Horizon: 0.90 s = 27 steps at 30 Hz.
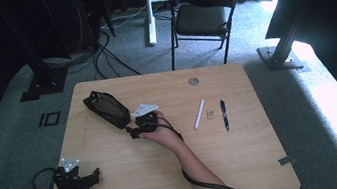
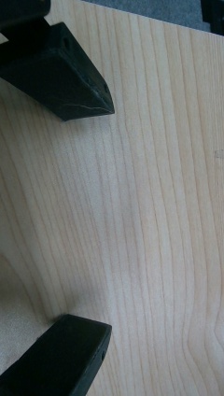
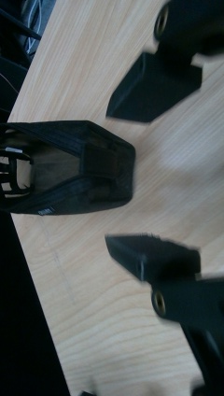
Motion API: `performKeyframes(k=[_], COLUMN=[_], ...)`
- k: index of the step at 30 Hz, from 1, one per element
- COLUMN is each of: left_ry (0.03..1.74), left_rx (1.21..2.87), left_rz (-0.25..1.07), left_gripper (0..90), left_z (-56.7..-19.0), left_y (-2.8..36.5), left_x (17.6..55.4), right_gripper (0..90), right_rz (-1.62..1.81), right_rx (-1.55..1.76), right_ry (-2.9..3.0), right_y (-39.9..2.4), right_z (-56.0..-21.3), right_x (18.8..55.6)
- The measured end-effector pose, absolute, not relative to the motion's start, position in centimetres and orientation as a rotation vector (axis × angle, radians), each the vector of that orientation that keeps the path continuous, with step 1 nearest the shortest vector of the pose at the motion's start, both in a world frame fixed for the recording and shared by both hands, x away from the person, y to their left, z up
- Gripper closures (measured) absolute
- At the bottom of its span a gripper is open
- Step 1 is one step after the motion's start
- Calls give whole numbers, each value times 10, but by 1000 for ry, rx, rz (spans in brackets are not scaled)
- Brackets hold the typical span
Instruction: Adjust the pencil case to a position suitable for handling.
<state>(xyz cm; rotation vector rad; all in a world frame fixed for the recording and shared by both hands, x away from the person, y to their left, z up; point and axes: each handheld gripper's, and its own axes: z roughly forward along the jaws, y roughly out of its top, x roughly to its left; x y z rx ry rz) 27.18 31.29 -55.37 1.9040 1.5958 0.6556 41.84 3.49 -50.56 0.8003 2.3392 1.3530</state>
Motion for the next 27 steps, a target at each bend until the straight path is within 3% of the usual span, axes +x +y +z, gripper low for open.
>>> performKeyframes(k=[7, 19, 23, 27], left_ry=[1596, 1596, 1595, 1596], left_rx=[1903, 1903, 1903, 1903], left_rz=[656, 656, 656, 656], left_gripper=[4, 4, 4, 4], left_z=[-554, -554, -554, -554], left_y=[313, 313, 313, 313], left_x=[272, 272, 272, 272], right_gripper=[381, 562, 726, 729], right_rz=[1341, 1339, 1319, 1302], right_rx=[856, 898, 898, 878], right_ry=[2302, 2318, 2327, 2353], right_y=[44, 55, 58, 59], right_z=[-512, -511, -511, -509], right_x=[429, 442, 444, 441])
